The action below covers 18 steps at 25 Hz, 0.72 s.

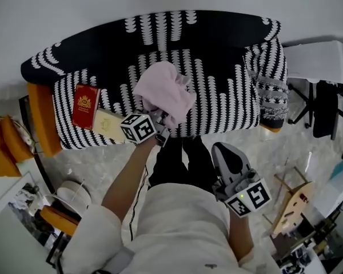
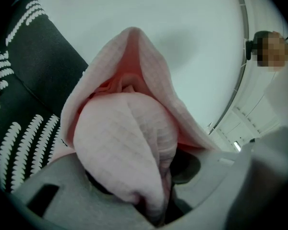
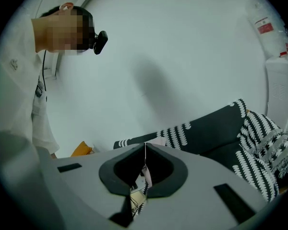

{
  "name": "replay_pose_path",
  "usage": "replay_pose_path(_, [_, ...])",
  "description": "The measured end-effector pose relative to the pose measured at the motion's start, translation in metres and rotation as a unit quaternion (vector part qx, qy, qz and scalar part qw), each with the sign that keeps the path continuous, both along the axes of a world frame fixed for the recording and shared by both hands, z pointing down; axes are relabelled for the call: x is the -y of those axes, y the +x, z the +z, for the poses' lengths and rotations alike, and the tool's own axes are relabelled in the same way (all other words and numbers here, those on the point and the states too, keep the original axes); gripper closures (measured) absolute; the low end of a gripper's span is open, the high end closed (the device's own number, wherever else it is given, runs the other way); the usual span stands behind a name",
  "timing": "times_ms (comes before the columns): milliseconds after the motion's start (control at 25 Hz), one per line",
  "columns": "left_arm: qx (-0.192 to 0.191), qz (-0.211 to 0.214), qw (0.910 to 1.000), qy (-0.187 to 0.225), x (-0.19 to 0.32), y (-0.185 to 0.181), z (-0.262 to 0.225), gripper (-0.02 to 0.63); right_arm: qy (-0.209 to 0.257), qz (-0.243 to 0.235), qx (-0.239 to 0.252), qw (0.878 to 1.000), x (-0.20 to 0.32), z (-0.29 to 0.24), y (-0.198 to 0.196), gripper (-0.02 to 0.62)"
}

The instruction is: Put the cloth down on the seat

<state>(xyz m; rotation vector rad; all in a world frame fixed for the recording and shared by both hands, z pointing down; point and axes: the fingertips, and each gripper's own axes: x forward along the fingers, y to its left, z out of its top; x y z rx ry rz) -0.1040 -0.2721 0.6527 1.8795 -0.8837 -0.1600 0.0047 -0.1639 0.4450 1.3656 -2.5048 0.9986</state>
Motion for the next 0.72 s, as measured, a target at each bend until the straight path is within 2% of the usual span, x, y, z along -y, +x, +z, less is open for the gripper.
replay_pose_path(320, [0.040, 0.026, 0.9984, -0.030, 0.017, 0.006, 0.065, 0.416, -0.031, 0.000, -0.002, 1.000, 0.009, 0.025, -0.002, 0.585])
replay_pose_path(720, [0.111, 0.044, 0.9891, -0.086, 0.021, 0.006, 0.143, 0.410, -0.048, 0.011, -0.007, 0.999, 0.022, 0.046, 0.002, 0.586])
